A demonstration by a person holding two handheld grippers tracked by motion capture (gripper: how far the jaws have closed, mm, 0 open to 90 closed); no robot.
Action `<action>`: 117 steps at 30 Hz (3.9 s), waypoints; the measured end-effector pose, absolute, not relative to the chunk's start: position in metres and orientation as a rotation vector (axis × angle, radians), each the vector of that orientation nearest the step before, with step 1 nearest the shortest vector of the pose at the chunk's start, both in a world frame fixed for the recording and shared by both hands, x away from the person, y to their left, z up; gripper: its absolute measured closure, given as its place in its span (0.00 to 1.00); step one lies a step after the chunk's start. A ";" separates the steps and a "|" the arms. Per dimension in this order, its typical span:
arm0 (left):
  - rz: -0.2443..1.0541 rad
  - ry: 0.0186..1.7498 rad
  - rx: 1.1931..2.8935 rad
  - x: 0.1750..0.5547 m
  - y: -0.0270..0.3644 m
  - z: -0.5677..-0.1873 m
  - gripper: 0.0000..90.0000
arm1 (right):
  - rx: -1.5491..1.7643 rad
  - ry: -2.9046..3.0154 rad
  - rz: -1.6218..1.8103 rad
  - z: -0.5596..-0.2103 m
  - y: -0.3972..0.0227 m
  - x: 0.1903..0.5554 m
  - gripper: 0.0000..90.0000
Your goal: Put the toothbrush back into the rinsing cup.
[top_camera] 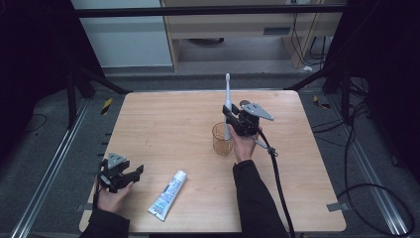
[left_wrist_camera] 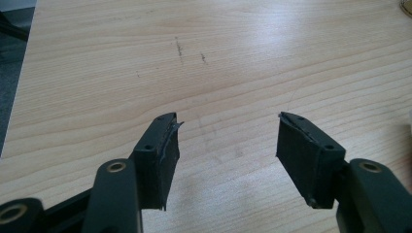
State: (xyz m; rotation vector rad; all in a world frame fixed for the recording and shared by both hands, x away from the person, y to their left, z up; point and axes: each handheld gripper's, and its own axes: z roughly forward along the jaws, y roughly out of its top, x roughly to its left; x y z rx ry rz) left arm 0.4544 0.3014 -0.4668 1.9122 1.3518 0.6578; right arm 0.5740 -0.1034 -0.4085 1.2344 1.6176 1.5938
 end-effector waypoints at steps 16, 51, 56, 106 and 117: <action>0.660 1.351 1.913 0.454 0.301 -0.467 0.44 | 1.277 1.668 1.552 -0.418 -0.098 0.572 0.74; 0.660 1.348 1.923 0.454 0.300 -0.467 0.45 | 1.347 1.816 1.406 -0.439 -0.103 0.568 0.72; 0.660 1.348 1.923 0.454 0.300 -0.467 0.45 | 1.337 1.819 1.407 -0.438 -0.105 0.567 0.69; 0.444 1.258 2.051 0.444 0.284 -0.464 0.88 | 1.283 1.933 1.148 -0.432 -0.220 0.473 0.42; 0.358 1.176 2.161 0.431 0.271 -0.467 0.99 | 1.290 1.983 1.098 -0.447 -0.234 0.459 0.39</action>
